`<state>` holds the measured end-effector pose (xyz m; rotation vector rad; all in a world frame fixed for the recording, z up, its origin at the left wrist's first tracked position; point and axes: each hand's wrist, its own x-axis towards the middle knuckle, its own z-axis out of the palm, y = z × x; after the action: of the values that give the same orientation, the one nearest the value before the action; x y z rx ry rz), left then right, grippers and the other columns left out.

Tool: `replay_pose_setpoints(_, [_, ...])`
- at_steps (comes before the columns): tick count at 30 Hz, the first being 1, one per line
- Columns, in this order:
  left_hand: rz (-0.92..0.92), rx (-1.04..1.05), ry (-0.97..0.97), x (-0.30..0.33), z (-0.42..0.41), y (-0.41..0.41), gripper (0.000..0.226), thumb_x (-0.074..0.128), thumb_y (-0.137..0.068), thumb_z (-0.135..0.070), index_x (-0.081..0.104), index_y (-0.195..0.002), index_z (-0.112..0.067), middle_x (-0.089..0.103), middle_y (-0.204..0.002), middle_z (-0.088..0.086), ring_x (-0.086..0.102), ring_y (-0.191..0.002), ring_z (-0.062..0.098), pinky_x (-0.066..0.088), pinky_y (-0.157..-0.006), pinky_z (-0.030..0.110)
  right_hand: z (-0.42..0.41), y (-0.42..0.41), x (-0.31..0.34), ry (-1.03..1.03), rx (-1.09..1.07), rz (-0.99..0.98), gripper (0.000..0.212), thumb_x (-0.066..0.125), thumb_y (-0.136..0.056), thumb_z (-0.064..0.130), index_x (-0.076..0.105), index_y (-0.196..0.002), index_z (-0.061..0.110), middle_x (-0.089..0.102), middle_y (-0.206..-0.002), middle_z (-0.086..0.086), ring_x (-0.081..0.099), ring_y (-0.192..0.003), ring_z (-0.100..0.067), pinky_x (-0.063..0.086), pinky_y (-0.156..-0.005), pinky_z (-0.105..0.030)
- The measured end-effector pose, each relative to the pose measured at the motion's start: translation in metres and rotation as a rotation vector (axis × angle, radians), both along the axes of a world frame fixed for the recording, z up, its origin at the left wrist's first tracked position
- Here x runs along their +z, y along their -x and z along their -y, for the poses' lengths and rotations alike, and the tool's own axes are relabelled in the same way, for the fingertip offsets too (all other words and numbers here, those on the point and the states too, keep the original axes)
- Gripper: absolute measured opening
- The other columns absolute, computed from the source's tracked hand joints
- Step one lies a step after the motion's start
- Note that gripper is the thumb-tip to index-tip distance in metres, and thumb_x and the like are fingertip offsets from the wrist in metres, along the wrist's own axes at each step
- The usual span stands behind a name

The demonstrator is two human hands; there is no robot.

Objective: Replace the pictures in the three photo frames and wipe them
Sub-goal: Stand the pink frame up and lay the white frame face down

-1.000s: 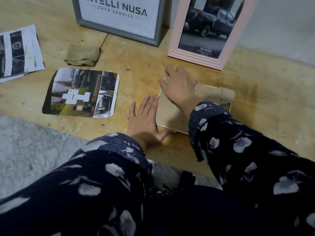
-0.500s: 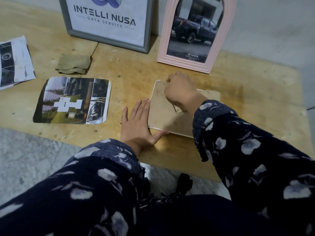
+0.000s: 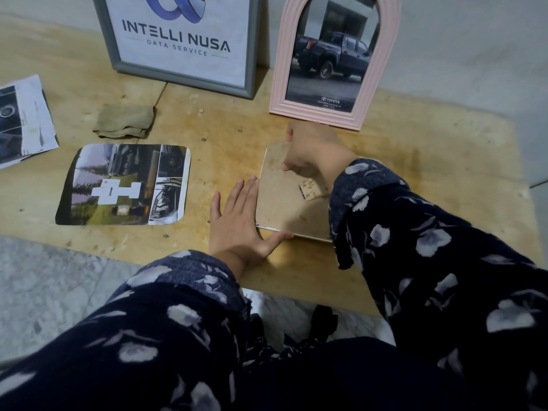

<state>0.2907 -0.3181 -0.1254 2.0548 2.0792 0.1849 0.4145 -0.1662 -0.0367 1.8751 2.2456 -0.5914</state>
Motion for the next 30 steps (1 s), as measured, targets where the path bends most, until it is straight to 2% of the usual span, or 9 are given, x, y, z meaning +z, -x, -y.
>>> replay_pose_setpoints(6, [0.020,0.011,0.000,0.000,0.001,0.000,0.112,0.023,-0.068,-0.091,0.003,-0.154,-0.023,0.004,-0.161,-0.011,-0.003,-0.148,0.009,-0.003,-0.118,0.049,-0.003,0.004,0.005,0.029,0.031,0.013,0.050,0.079,-0.074,0.032,0.049,-0.115,0.024,0.059,-0.108,0.001,0.051,-0.092,-0.024,0.045,-0.081,-0.032])
replay_pose_setpoints(11, [0.046,0.012,-0.012,0.000,0.001,0.001,0.111,0.027,-0.068,-0.091,0.004,-0.154,-0.024,0.007,-0.161,-0.011,-0.001,-0.148,0.009,-0.003,-0.118,0.048,-0.003,0.000,0.006,0.141,-0.016,-0.119,0.064,0.076,-0.077,0.025,0.041,-0.131,0.025,0.051,-0.113,0.001,0.052,-0.099,-0.026,0.044,-0.083,-0.034])
replay_pose_setpoints(14, [0.049,0.012,-0.015,0.000,0.001,0.001,0.111,0.025,-0.068,-0.091,0.004,-0.154,-0.024,0.006,-0.161,-0.011,-0.002,-0.148,0.009,-0.003,-0.118,0.048,0.001,0.001,-0.006,0.142,-0.087,-0.182,0.057,0.075,-0.076,0.022,0.043,-0.123,0.026,0.055,-0.114,0.000,0.052,-0.100,-0.025,0.043,-0.096,-0.042])
replay_pose_setpoints(16, [0.042,0.008,-0.017,0.000,0.001,0.001,0.111,0.024,-0.068,-0.091,0.004,-0.154,-0.024,0.006,-0.161,-0.011,-0.002,-0.148,0.009,-0.003,-0.118,0.049,0.004,-0.001,-0.012,0.118,-0.120,-0.236,0.048,0.075,-0.075,0.020,0.042,-0.110,0.028,0.057,-0.105,0.000,0.055,-0.099,-0.026,0.043,-0.097,-0.043])
replay_pose_setpoints(18, [0.043,0.008,-0.019,0.000,0.000,0.001,0.111,0.024,-0.067,-0.091,0.004,-0.154,-0.024,0.006,-0.161,-0.011,-0.001,-0.148,0.009,-0.003,-0.118,0.049,0.008,-0.007,-0.016,0.058,-0.116,-0.254,0.046,0.074,-0.075,0.028,0.045,-0.110,0.031,0.055,-0.114,-0.002,0.052,-0.112,-0.028,0.039,-0.100,-0.044])
replay_pose_setpoints(21, [0.038,0.008,-0.022,0.000,0.000,0.002,0.111,0.023,-0.067,-0.091,0.005,-0.154,-0.024,0.006,-0.161,-0.011,-0.001,-0.148,0.009,-0.003,-0.118,0.048,0.020,-0.024,-0.015,-0.046,-0.116,-0.154,0.057,0.064,-0.081,0.048,0.042,-0.133,0.035,0.043,-0.139,-0.003,0.035,-0.131,-0.028,0.022,-0.110,-0.053])
replay_pose_setpoints(24, [0.037,0.004,-0.034,-0.002,-0.001,0.003,0.112,0.022,-0.066,-0.091,0.006,-0.154,-0.023,0.009,-0.161,-0.009,0.002,-0.148,0.011,-0.001,-0.118,0.048,0.027,-0.049,-0.014,-0.137,-0.187,-0.021,0.056,0.044,-0.090,0.055,0.037,-0.141,0.032,0.038,-0.147,-0.005,0.029,-0.138,-0.028,0.007,-0.115,-0.059])
replay_pose_setpoints(27, [0.036,-0.002,-0.042,-0.003,-0.002,0.003,0.113,0.025,-0.067,-0.091,0.008,-0.154,-0.022,0.010,-0.161,-0.008,0.002,-0.148,0.011,0.000,-0.118,0.048,0.034,-0.080,-0.013,-0.116,-0.285,0.103,0.057,0.036,-0.093,0.057,0.035,-0.142,0.029,0.037,-0.148,-0.007,0.031,-0.137,-0.031,0.008,-0.113,-0.060])
replay_pose_setpoints(30, [0.047,-0.007,-0.064,-0.004,-0.001,0.003,0.112,0.029,-0.068,-0.091,0.009,-0.154,-0.022,0.012,-0.161,-0.008,0.004,-0.148,0.012,0.001,-0.118,0.049,0.044,-0.099,-0.014,-0.053,-0.353,0.065,0.058,0.039,-0.092,0.057,0.034,-0.143,0.029,0.033,-0.150,-0.005,0.030,-0.137,-0.035,0.014,-0.113,-0.060])
